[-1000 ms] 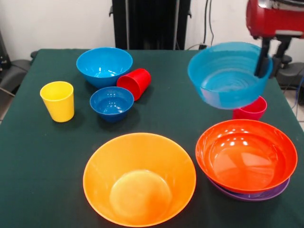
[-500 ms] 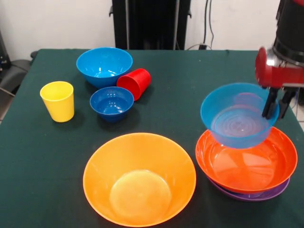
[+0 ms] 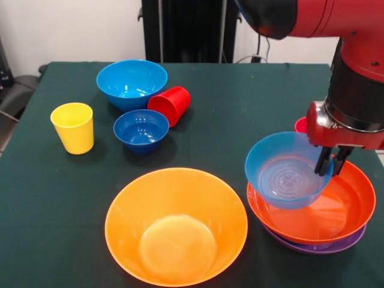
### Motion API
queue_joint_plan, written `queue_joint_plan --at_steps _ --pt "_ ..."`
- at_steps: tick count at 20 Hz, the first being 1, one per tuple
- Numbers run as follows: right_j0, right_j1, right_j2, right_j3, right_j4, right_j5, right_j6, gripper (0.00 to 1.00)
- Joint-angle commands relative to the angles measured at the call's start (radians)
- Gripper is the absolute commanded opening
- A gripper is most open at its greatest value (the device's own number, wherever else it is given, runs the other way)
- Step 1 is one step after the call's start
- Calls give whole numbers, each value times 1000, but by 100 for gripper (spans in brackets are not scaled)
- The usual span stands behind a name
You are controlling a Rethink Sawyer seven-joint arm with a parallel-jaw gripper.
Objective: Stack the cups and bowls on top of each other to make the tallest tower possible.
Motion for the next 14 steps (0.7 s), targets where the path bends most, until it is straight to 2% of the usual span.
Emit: queue_joint_plan --at_steps 1,14 --pt "19 -2 13 -7 5 -68 167 0" --pt "48 -13 -13 -20 36 -36 192 0"
